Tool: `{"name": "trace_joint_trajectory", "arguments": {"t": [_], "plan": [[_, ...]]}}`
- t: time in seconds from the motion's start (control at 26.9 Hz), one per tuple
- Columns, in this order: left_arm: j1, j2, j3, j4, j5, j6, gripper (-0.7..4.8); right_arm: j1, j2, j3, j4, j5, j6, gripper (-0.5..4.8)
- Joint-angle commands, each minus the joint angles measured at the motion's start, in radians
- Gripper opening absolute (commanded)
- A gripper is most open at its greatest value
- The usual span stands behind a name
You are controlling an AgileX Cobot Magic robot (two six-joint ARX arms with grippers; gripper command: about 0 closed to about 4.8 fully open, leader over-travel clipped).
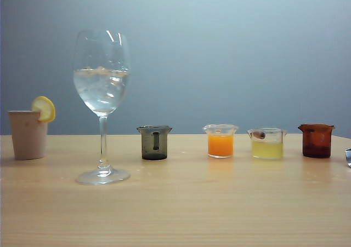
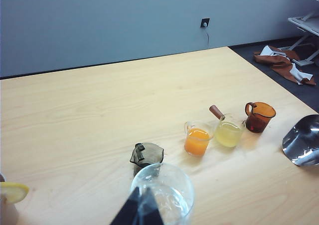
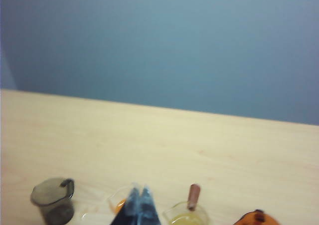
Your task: Pick up the second measuring cup from the left, pour the orange juice inside into the goblet, and finally put the measuring cup back in its original place.
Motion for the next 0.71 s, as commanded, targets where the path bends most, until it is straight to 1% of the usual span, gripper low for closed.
{"name": "trace_joint_trajectory", "arguments": {"t": [0.04, 0.11, 0.22, 0.41, 0.56, 0.71], "plan": [[-0.001, -0.001, 0.008, -0.033, 0.029, -0.003, -0.06, 0.035, 0.039, 0.003, 0.046, 0.004, 0.004, -0.02], [-0.001, -0.002, 0.008, -0.044, 0.033, -0.003, -0.06, 0.059, 0.061, 0.003, 0.082, 0.004, 0.004, -0.02], [-0.001, -0.002, 0.008, -0.035, 0.05, -0.03, -0.06, 0.09, 0.098, 0.002, 0.142, 0.014, 0.004, -0.02], [-0.001, -0.004, 0.008, -0.033, 0.051, -0.036, -0.06, 0.141, 0.164, -0.028, 0.287, 0.1, 0.004, -0.02], [-0.001, -0.012, 0.008, -0.038, 0.063, -0.036, -0.06, 0.152, 0.231, -0.033, 0.311, 0.121, 0.004, -0.02], [-0.001, -0.024, 0.008, -0.085, 0.064, -0.035, -0.06, 0.151, 0.35, -0.034, 0.415, 0.121, 0.004, -0.02]]}}
